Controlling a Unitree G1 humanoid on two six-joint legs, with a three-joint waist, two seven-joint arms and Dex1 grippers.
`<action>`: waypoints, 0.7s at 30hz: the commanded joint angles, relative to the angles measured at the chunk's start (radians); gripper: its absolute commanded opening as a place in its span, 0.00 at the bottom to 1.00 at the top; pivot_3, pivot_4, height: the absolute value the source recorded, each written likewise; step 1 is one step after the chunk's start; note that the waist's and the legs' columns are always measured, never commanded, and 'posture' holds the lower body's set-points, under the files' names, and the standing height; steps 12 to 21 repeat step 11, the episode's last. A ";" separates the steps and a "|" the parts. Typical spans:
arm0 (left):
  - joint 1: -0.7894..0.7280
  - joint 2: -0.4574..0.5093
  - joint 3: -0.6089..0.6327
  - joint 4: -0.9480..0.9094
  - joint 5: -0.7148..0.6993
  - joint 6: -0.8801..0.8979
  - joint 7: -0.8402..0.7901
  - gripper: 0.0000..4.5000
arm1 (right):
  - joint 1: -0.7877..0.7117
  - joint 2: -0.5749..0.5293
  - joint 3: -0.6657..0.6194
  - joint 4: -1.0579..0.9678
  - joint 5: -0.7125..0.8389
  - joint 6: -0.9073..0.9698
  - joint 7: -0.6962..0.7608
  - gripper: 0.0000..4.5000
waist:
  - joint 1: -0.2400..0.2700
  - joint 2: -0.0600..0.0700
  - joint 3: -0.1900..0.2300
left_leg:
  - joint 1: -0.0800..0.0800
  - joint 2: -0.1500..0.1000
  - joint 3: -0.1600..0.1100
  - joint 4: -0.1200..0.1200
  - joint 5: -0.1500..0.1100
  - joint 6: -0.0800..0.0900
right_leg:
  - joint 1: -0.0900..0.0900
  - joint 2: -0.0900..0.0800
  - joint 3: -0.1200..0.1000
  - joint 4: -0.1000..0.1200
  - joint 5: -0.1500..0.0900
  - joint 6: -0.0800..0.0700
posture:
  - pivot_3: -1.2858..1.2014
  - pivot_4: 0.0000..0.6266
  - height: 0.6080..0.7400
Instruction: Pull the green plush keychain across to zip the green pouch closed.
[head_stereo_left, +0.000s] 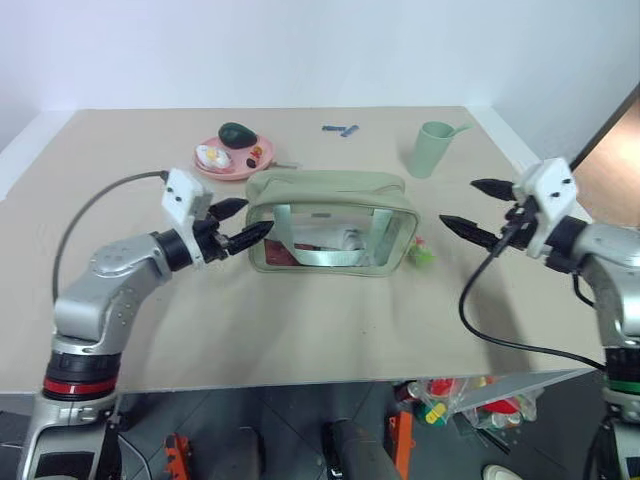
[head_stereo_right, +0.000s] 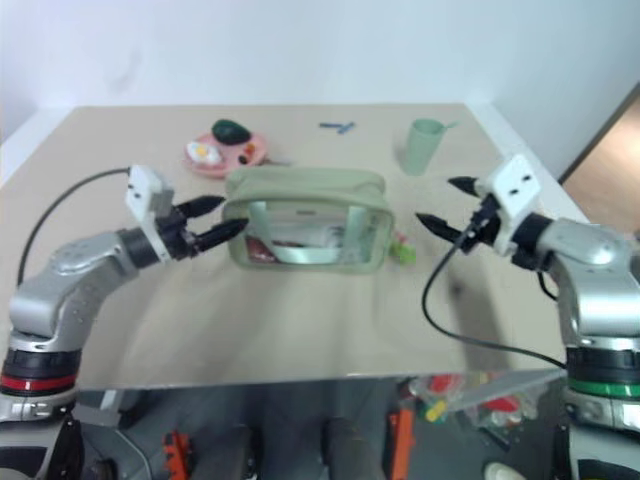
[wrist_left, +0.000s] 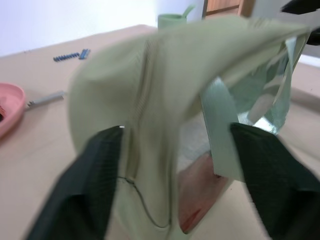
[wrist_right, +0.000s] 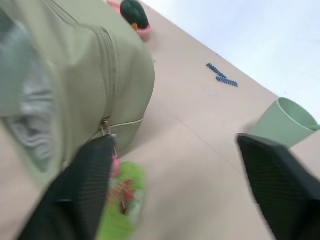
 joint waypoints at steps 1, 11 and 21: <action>0.046 0.055 0.087 -0.062 -0.058 0.017 -0.039 0.99 | 0.047 -0.025 -0.093 -0.142 0.144 0.131 0.018 1.00 | -0.004 0.000 0.000 | 0.000 0.000 0.000 0.000 0.000 0.000 | 0.000 0.000 0.000 0.000 0.000 0.000 | 0.52 0.24 1.00; 0.305 0.001 0.067 -0.174 0.110 -0.157 0.083 0.99 | 0.330 0.138 -0.085 -0.452 0.290 0.251 -0.130 1.00 | 0.000 0.000 0.000 | 0.000 0.000 0.000 0.002 0.000 0.000 | 0.001 -0.001 0.001 0.000 -0.002 -0.003 | 0.52 0.24 1.00; 0.305 0.001 0.067 -0.174 0.110 -0.157 0.083 0.99 | 0.330 0.138 -0.085 -0.452 0.290 0.251 -0.130 1.00 | 0.000 0.000 0.000 | 0.000 0.000 0.000 0.002 0.000 0.000 | 0.001 -0.001 0.001 0.000 -0.002 -0.003 | 0.52 0.24 1.00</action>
